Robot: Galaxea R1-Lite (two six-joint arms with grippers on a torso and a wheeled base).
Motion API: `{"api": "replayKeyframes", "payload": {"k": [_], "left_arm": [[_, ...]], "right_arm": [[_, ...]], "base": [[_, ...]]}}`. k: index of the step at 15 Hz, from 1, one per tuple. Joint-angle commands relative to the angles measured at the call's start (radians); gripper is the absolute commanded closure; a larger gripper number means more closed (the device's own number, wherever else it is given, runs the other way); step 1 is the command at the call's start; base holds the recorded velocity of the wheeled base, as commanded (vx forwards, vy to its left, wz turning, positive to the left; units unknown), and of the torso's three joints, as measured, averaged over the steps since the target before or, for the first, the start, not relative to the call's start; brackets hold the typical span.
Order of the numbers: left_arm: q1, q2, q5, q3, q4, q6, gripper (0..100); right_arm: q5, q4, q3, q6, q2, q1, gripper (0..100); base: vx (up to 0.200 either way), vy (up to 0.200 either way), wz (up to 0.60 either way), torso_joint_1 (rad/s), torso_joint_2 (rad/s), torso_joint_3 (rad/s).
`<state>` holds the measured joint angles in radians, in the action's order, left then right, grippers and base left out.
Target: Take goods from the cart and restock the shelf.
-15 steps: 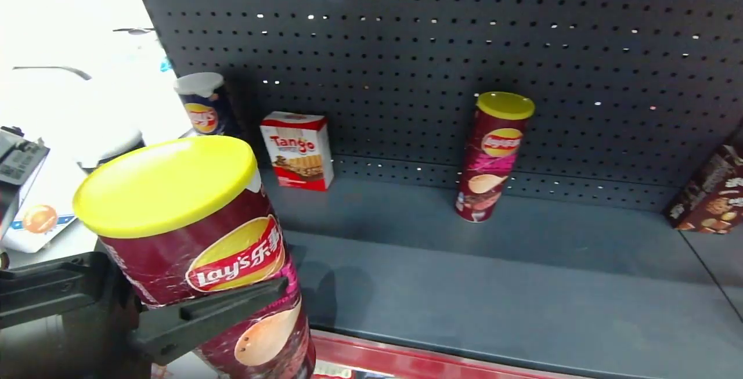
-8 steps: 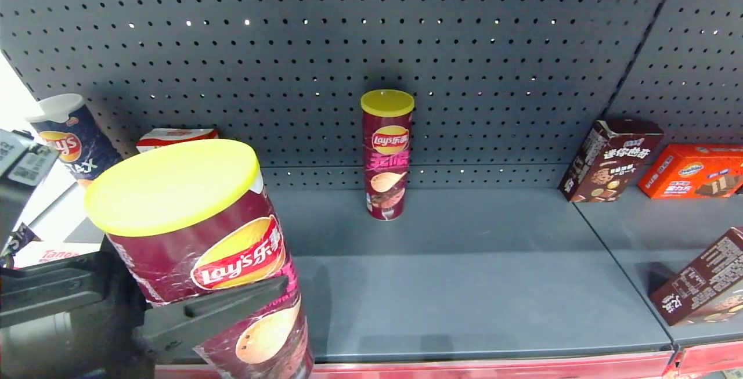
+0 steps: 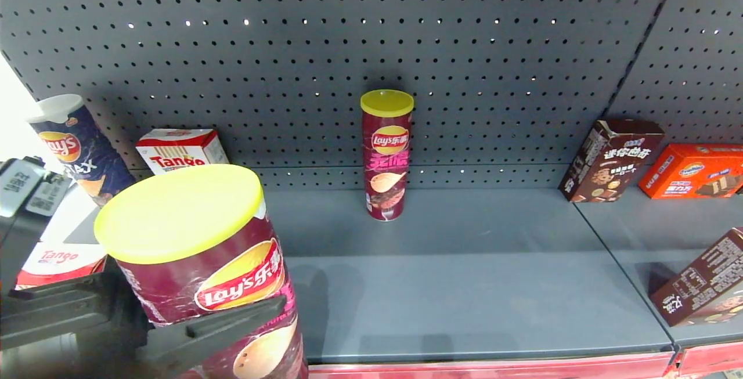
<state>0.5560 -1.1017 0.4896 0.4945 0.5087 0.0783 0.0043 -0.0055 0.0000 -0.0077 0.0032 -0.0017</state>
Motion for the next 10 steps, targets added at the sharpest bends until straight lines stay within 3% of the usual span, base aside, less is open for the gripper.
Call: {"api": "replayKeyframes", "payload": {"k": [1,5,7,10], "left_arm": [[-0.001,0.017,0.003,-0.042,0.010,0.006,100],[-0.002,0.049,-0.003,-0.066,-0.003,0.005,100],[-0.004,0.048,-0.022,-0.071,-0.001,0.006,100],[-0.005,0.049,-0.034,-0.071,-0.001,0.006,100]], "right_arm": [[0.000,-0.001,0.000,-0.002,0.001,0.000,0],[0.000,-0.001,0.000,-0.002,0.001,0.000,0],[-0.001,-0.001,0.000,0.002,0.001,0.000,0],[-0.001,-0.001,0.000,-0.002,0.001,0.000,0]], "base": [[0.000,0.000,0.00,0.000,0.00,0.000],[0.000,0.000,0.00,0.000,0.00,0.000],[0.000,0.000,0.60,0.005,0.00,0.002],[0.000,0.000,0.00,0.000,0.00,0.000]]}}
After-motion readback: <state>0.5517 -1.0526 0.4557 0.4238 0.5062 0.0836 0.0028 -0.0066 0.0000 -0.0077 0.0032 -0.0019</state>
